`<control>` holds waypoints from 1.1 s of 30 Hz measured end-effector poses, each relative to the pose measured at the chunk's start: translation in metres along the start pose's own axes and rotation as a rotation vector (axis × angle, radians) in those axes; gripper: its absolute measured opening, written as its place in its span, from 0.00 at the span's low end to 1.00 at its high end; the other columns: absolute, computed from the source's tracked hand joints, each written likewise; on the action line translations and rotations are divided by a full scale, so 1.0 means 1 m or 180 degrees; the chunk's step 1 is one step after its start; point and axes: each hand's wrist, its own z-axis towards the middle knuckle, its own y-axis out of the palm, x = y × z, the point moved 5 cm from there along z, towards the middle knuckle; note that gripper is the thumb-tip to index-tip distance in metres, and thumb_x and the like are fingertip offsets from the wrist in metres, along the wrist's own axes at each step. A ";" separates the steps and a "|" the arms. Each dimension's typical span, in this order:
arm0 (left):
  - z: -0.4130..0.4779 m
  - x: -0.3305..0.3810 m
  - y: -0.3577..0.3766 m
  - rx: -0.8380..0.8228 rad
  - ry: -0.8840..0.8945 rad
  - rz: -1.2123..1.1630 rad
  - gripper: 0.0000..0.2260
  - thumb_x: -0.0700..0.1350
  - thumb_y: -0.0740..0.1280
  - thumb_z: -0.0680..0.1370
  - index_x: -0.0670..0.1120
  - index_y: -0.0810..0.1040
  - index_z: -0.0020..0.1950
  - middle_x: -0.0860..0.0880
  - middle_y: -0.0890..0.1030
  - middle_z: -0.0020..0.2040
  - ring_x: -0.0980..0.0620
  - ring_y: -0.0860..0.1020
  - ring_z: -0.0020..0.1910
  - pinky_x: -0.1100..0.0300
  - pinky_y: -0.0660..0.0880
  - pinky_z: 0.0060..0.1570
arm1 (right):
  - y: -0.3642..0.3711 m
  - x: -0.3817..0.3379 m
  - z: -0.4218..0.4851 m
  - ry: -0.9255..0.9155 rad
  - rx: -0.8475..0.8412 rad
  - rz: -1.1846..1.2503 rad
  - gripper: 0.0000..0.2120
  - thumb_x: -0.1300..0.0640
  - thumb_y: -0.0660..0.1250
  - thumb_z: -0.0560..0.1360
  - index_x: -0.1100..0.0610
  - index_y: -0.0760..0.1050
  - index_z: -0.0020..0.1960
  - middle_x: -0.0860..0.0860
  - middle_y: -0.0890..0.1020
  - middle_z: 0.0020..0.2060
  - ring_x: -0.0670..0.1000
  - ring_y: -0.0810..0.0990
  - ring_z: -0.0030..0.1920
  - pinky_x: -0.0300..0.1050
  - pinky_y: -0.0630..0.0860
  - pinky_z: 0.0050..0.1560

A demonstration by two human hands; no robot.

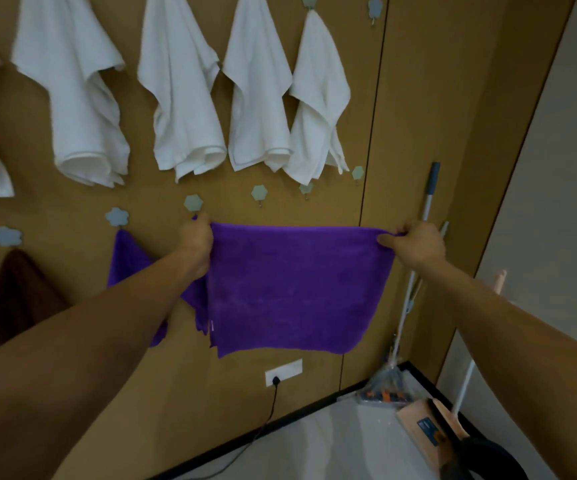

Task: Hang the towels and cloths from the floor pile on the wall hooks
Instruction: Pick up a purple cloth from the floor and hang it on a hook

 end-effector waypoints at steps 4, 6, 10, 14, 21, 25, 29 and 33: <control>-0.002 -0.003 -0.006 -0.0234 0.0202 0.0710 0.17 0.58 0.66 0.66 0.47 0.76 0.45 0.47 0.77 0.38 0.49 0.76 0.39 0.55 0.72 0.38 | 0.031 -0.019 0.003 -0.0190 0.0065 0.0251 0.10 0.57 0.72 0.68 0.58 0.72 0.34 0.54 0.80 0.38 0.54 0.78 0.40 0.46 0.74 0.39; 0.000 -0.001 -0.011 -0.0216 0.0419 0.1037 0.23 0.64 0.70 0.64 0.46 0.75 0.46 0.49 0.78 0.38 0.51 0.77 0.39 0.58 0.71 0.35 | 0.046 -0.025 0.004 -0.0072 0.0089 0.0519 0.11 0.58 0.71 0.69 0.55 0.68 0.35 0.53 0.78 0.36 0.53 0.75 0.38 0.48 0.73 0.38; 0.014 0.000 -0.015 -0.0876 0.0445 0.1408 0.40 0.71 0.73 0.59 0.54 0.70 0.65 0.58 0.74 0.57 0.56 0.75 0.49 0.62 0.71 0.40 | 0.073 -0.035 0.011 0.0063 0.0178 0.1152 0.07 0.62 0.68 0.72 0.55 0.69 0.41 0.49 0.74 0.36 0.49 0.72 0.37 0.42 0.68 0.34; 0.016 -0.005 -0.012 -0.2052 0.0165 0.2111 0.43 0.69 0.76 0.58 0.63 0.67 0.71 0.60 0.69 0.64 0.56 0.76 0.54 0.59 0.76 0.51 | 0.104 -0.055 0.017 0.0108 -0.0186 0.1124 0.10 0.65 0.56 0.76 0.56 0.74 0.49 0.50 0.77 0.48 0.49 0.73 0.47 0.41 0.67 0.42; 0.054 -0.004 -0.021 -0.2282 0.0152 0.1639 0.10 0.54 0.73 0.72 0.49 0.85 0.47 0.45 0.85 0.48 0.45 0.84 0.48 0.52 0.80 0.51 | 0.144 -0.083 0.008 -0.0145 -0.1695 0.0909 0.20 0.38 0.77 0.61 0.47 0.81 0.48 0.44 0.85 0.43 0.47 0.84 0.41 0.38 0.77 0.36; 0.074 -0.015 -0.018 -0.2128 0.0206 0.1190 0.05 0.47 0.69 0.74 0.52 0.85 0.44 0.47 0.85 0.46 0.48 0.84 0.46 0.55 0.79 0.47 | 0.161 -0.090 0.012 -0.0114 -0.1525 0.1102 0.13 0.45 0.77 0.66 0.53 0.83 0.43 0.48 0.86 0.39 0.49 0.85 0.37 0.38 0.79 0.32; 0.080 -0.024 -0.002 -0.2065 0.0433 0.1425 0.13 0.43 0.62 0.77 0.54 0.83 0.40 0.51 0.84 0.38 0.53 0.82 0.39 0.60 0.76 0.40 | 0.181 -0.096 0.017 -0.0156 -0.1123 0.0995 0.10 0.54 0.70 0.74 0.57 0.72 0.39 0.52 0.78 0.34 0.50 0.76 0.34 0.43 0.71 0.34; 0.088 -0.030 0.018 -0.1683 0.0879 0.1823 0.10 0.42 0.57 0.80 0.47 0.75 0.42 0.51 0.78 0.36 0.55 0.75 0.35 0.61 0.72 0.35 | 0.202 -0.094 0.030 -0.0122 -0.1090 0.0787 0.07 0.55 0.62 0.78 0.59 0.70 0.47 0.53 0.76 0.42 0.52 0.74 0.41 0.48 0.72 0.42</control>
